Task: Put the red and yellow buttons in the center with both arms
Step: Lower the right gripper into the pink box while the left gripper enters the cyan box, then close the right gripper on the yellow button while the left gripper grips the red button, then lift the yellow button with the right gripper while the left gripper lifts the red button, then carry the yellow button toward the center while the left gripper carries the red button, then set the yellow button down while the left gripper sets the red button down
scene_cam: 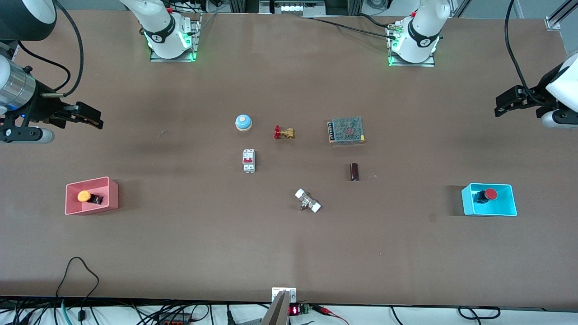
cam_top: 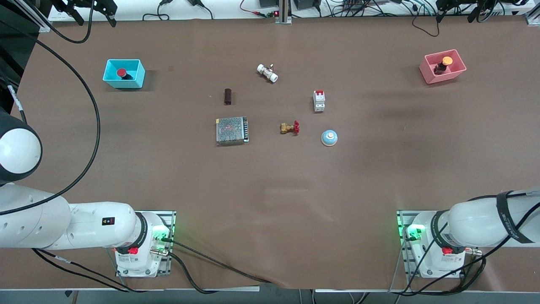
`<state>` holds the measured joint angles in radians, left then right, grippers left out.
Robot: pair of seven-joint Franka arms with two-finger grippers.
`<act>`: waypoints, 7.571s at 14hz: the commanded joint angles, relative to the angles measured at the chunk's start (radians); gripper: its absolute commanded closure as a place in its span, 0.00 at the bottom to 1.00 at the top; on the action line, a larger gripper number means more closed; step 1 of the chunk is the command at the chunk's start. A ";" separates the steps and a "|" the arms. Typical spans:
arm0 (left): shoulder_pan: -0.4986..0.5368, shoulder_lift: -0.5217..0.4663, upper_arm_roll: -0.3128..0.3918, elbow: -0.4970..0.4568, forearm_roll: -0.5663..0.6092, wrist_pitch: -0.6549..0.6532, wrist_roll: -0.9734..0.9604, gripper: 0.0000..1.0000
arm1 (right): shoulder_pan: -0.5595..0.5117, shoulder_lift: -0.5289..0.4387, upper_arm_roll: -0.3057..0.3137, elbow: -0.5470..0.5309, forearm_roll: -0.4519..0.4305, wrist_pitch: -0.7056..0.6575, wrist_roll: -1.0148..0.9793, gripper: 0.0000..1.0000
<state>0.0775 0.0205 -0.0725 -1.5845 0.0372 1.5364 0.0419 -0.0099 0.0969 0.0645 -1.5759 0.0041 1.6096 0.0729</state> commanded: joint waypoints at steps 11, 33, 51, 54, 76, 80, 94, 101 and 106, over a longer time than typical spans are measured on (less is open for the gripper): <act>0.008 0.068 0.008 0.029 0.007 -0.050 -0.005 0.00 | -0.048 0.061 0.008 -0.010 0.020 0.082 -0.137 0.00; 0.243 0.697 0.011 0.052 0.058 0.657 0.134 0.02 | -0.265 0.483 0.000 -0.108 -0.177 0.806 -0.458 0.00; 0.246 0.703 0.002 0.014 0.041 0.663 0.165 0.69 | -0.275 0.543 0.005 -0.130 -0.135 0.857 -0.461 0.00; 0.246 0.691 0.000 0.023 0.047 0.660 0.165 0.69 | -0.275 0.546 0.005 -0.130 -0.127 0.857 -0.463 0.16; 0.228 0.279 -0.280 -0.536 0.049 0.707 -0.278 0.68 | -0.172 0.215 0.075 -0.124 -0.018 0.365 -0.331 0.67; 0.216 0.283 -0.300 -0.644 0.049 0.858 -0.342 0.68 | -0.018 0.225 0.104 -0.186 -0.027 0.458 -0.063 0.67; 0.156 0.351 -0.297 -0.670 0.049 0.959 -0.392 0.03 | 0.186 0.397 0.104 -0.388 -0.161 0.905 0.229 0.66; 0.156 0.253 -0.296 -0.504 0.053 0.683 -0.344 0.00 | 0.183 0.396 0.104 -0.383 -0.159 0.906 0.228 0.00; 0.156 0.254 -0.294 -0.157 0.056 0.313 -0.283 0.00 | 0.137 0.261 0.110 -0.297 -0.138 0.735 0.208 0.00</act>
<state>0.2342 0.2564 -0.3682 -1.8714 0.0777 1.9677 -0.2816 0.1573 0.4518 0.1651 -1.9033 -0.1387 2.4666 0.2788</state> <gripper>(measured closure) 0.000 0.000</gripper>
